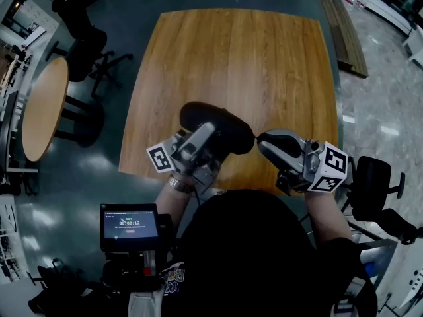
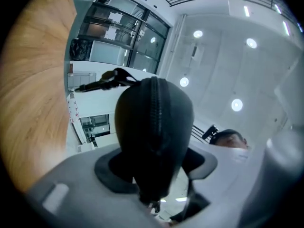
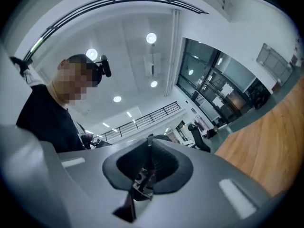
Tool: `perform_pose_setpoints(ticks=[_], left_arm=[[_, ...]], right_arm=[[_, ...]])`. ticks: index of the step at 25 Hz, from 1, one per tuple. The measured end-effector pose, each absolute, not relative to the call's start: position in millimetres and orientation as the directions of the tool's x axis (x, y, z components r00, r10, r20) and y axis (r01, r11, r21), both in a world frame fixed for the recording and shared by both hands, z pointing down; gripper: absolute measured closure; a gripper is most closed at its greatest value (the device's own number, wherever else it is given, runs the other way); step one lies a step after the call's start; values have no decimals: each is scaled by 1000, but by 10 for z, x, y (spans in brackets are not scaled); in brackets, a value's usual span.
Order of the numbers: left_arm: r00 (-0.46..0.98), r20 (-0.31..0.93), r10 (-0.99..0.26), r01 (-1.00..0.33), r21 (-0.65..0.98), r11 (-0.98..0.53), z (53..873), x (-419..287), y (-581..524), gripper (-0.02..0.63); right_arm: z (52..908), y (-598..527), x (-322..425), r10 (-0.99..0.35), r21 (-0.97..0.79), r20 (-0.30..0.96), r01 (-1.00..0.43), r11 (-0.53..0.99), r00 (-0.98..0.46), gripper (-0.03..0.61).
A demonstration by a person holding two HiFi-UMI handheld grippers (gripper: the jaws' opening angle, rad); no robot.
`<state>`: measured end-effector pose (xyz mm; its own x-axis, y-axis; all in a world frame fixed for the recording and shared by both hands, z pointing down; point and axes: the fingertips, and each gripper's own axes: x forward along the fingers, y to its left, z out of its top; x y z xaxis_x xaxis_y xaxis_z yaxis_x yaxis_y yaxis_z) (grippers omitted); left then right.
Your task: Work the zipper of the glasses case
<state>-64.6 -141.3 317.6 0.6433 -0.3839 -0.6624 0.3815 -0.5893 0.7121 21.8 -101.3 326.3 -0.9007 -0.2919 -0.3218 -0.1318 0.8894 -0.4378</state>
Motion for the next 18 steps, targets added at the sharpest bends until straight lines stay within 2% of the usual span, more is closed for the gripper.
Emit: perform_pose_setpoints(ticks=[5,8,11,15,18], left_arm=[[619,-689,-376,301,651,-697,3055,-708,-1377,359],[594,-703,-390,248,621,-743,2959,-716,-1372,360],[554,-714,-429,272,642,-717,2956,-732,-1409,360],[531,-738,-416,315,627,-712,2916,-725,-1429,360],[550,-726,-412,311,636,-707,2914,-711,-1427,360]], right_arm=[[3331,-1058,191,-300,-635,-380,10,773,-875,558],[3368,-1045,172,-300,-674,-387,45,737,-872,561],[3431,-973,98,-281,-684,-359,46,728,-890,568],[3457,-922,73,-263,-729,-418,149,668,-869,572],[3422,-923,109,-282,-723,-432,142,676,-856,572]])
